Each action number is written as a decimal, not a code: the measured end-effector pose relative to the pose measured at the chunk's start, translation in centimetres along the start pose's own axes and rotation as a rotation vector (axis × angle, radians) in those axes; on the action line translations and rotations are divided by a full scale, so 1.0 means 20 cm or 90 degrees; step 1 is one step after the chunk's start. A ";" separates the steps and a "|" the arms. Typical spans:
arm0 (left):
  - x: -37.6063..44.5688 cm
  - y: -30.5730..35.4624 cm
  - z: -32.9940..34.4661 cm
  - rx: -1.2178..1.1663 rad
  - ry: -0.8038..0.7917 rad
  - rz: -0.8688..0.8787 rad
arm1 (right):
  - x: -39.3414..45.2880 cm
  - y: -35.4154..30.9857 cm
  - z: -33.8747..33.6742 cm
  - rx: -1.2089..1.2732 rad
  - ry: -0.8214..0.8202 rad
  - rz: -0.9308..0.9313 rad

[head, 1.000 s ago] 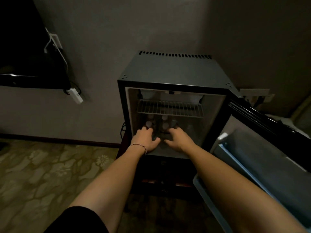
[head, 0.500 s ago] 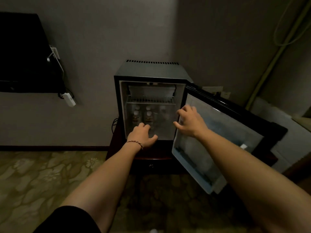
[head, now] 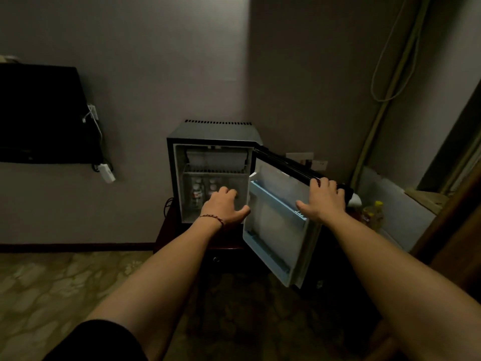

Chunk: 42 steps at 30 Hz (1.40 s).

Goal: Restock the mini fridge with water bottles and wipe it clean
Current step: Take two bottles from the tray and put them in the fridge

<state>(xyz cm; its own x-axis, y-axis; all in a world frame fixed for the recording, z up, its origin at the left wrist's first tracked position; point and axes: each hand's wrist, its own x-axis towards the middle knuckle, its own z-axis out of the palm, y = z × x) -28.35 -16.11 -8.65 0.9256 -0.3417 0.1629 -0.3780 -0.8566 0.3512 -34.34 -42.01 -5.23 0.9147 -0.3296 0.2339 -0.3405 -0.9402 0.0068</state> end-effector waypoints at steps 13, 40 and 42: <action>-0.24 0.11 0.00 -0.004 0.049 -0.084 | -0.11 -0.03 -0.08 0.031 0.053 -0.145; 0.02 -1.08 -0.39 -0.017 0.032 -0.133 | 0.37 -1.46 0.04 0.060 -0.126 -0.369; 0.10 -1.13 -0.36 -0.027 0.020 -0.126 | 0.43 -1.49 0.06 0.061 -0.136 -0.356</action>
<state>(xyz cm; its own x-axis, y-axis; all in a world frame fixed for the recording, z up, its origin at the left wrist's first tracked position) -18.15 5.43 -9.64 0.9812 -0.1549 0.1150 -0.1892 -0.8887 0.4176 -16.13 -16.88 -4.54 0.9763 0.2154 0.0198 0.2158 -0.9763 -0.0168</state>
